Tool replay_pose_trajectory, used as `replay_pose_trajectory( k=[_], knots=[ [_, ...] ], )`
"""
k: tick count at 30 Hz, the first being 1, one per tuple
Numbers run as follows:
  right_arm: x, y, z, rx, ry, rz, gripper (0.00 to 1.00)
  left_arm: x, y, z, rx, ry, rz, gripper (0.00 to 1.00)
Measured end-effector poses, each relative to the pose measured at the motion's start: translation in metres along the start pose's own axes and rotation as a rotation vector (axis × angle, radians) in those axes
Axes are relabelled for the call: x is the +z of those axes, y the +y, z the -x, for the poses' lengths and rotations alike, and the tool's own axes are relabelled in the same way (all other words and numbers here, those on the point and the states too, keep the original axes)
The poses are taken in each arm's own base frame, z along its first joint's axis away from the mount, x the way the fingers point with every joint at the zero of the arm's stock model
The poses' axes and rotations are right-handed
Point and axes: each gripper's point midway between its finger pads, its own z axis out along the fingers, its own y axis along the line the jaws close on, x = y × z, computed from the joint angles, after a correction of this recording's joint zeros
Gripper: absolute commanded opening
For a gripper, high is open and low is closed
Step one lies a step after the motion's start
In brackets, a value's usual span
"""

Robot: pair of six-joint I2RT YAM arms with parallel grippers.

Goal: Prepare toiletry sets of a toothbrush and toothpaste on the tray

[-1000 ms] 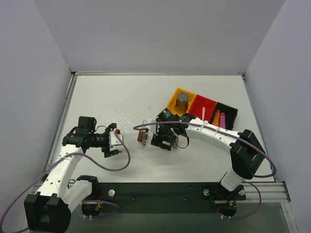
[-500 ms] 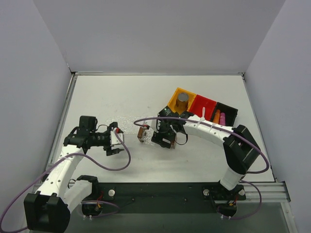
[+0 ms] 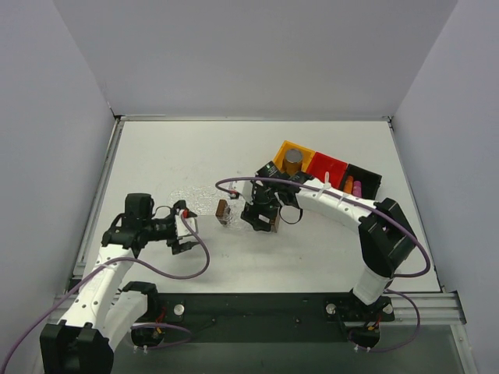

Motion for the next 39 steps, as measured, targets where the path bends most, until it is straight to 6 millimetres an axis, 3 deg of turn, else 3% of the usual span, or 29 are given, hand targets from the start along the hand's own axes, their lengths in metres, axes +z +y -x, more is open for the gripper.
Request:
replay_pose_trajectory(
  k=[9, 15, 20, 28, 39],
  knots=[
    [-0.013, -0.030, 0.039, -0.001, -0.110, -0.011, 0.06, -0.004, 0.010, -0.001, -0.009, -0.009, 0.039, 0.90],
    [0.000, -0.052, 0.057, -0.021, -0.139, 0.008, 0.06, -0.004, 0.012, -0.003, -0.025, -0.012, 0.045, 0.90],
    [0.018, -0.063, 0.062, -0.034, -0.142, 0.057, 0.07, -0.005, 0.012, -0.003, -0.027, -0.014, 0.045, 0.90],
    [0.037, -0.063, 0.058, -0.071, -0.126, 0.131, 0.07, -0.005, 0.015, -0.003, -0.045, -0.016, 0.055, 0.90],
    [0.038, -0.069, 0.074, -0.125, -0.161, 0.149, 0.07, -0.002, 0.022, -0.005, -0.066, -0.020, 0.069, 0.90]
  ],
)
